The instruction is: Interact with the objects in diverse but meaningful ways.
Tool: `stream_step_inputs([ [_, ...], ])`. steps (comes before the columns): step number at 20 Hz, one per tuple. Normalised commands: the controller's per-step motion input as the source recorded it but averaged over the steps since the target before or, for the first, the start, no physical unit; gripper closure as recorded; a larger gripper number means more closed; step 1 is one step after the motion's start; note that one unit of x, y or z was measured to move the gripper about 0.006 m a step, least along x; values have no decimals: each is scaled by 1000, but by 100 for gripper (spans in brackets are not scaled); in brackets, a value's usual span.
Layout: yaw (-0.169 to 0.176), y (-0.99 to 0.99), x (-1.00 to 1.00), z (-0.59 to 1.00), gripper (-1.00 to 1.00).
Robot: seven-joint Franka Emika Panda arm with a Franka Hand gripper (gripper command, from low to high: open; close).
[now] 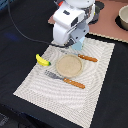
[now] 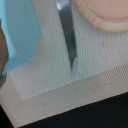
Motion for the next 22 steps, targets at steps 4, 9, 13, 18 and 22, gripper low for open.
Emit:
stream_step_inputs([
  [4,-3,-374,-758,-49,-100],
  [9,0,-338,-891,0,-100],
  [13,0,-225,-928,10,-100],
  [18,9,-115,-774,-38,-100],
  [22,18,-174,-680,-201,-100],
])
